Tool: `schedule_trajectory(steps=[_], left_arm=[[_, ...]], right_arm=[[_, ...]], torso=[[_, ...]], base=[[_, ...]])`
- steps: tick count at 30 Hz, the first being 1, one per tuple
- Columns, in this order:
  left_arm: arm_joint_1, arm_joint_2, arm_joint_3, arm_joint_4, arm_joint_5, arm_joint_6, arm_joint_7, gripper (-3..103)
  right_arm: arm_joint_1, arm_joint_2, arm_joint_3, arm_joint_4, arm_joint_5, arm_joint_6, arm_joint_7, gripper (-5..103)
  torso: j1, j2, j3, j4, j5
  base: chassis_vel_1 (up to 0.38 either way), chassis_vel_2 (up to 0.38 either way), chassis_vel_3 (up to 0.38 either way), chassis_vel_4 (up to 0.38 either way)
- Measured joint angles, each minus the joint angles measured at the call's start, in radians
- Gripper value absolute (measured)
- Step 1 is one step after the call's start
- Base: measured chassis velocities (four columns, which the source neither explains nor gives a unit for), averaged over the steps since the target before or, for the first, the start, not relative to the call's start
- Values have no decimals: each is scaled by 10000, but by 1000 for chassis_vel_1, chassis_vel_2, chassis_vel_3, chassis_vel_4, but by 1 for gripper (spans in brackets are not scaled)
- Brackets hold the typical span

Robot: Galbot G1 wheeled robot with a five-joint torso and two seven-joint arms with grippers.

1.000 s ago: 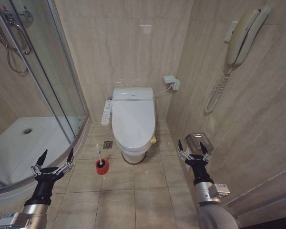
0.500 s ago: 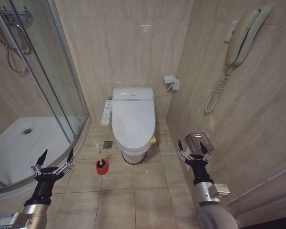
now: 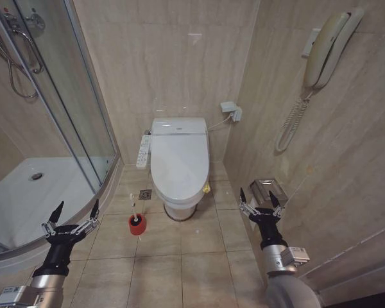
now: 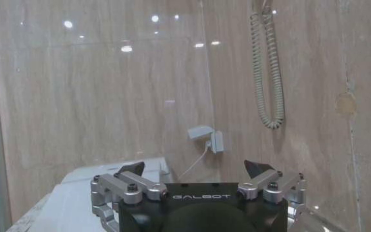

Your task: Open the toilet lid, clean the toilet bowl with a toilet brush, close the toilet lid, and flush.

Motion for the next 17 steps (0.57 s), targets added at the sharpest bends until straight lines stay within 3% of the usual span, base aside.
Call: schedule_trajectory(steps=[17], left_arm=[[0, 0, 0, 0, 0, 0, 0, 100]], right_arm=[[0, 0, 0, 0, 0, 0, 0, 100]], torso=[[0, 0, 0, 0, 0]], base=[[0, 0, 0, 0]])
